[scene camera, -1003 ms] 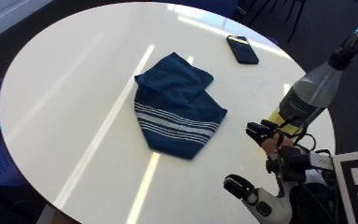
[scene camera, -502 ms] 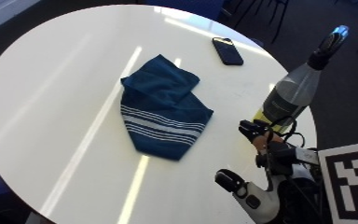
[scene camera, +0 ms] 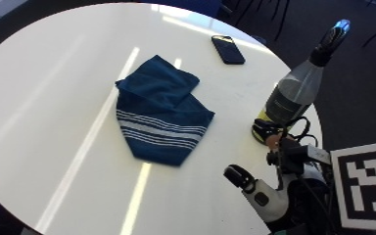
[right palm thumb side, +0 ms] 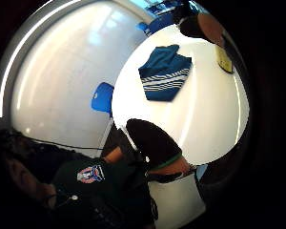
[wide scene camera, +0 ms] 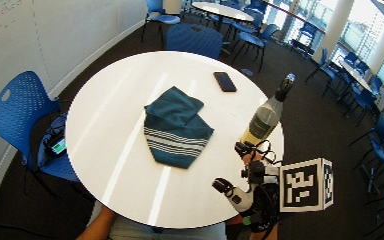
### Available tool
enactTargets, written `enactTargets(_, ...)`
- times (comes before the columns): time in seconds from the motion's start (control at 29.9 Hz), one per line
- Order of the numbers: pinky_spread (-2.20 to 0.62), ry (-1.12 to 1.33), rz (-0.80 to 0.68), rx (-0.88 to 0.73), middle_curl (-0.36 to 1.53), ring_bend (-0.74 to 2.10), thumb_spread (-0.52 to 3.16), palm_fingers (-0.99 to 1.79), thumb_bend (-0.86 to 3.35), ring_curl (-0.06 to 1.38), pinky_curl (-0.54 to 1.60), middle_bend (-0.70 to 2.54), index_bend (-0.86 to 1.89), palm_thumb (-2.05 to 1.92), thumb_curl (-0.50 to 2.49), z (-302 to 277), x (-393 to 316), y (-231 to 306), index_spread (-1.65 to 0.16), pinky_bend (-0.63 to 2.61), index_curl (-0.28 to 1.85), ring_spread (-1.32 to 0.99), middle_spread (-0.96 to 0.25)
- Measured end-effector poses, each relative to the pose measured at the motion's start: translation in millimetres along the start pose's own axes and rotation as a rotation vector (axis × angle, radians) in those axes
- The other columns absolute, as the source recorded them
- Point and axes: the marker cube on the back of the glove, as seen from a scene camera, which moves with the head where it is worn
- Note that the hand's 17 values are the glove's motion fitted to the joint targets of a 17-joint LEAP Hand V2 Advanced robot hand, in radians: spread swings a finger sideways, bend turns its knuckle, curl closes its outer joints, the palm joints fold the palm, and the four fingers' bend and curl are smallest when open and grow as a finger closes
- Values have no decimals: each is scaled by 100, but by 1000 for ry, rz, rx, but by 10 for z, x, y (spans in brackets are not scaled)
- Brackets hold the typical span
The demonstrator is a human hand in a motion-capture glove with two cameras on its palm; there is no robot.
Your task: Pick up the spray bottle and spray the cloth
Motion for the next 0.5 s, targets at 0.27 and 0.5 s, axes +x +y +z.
enactTargets(0.27, 19, -9, 85, 118, 36, 37, 107, 76, -1, 35, 32, 22, 12, 41, 30, -99, 154, -326, -40, 19, 29, -6, -10)
enactTargets(0.5, 15, 10, 219, 269, 38, 42, 107, 83, -2, 37, 32, 26, 10, 42, 30, -254, 479, -850, -38, 18, 27, -9, -9)
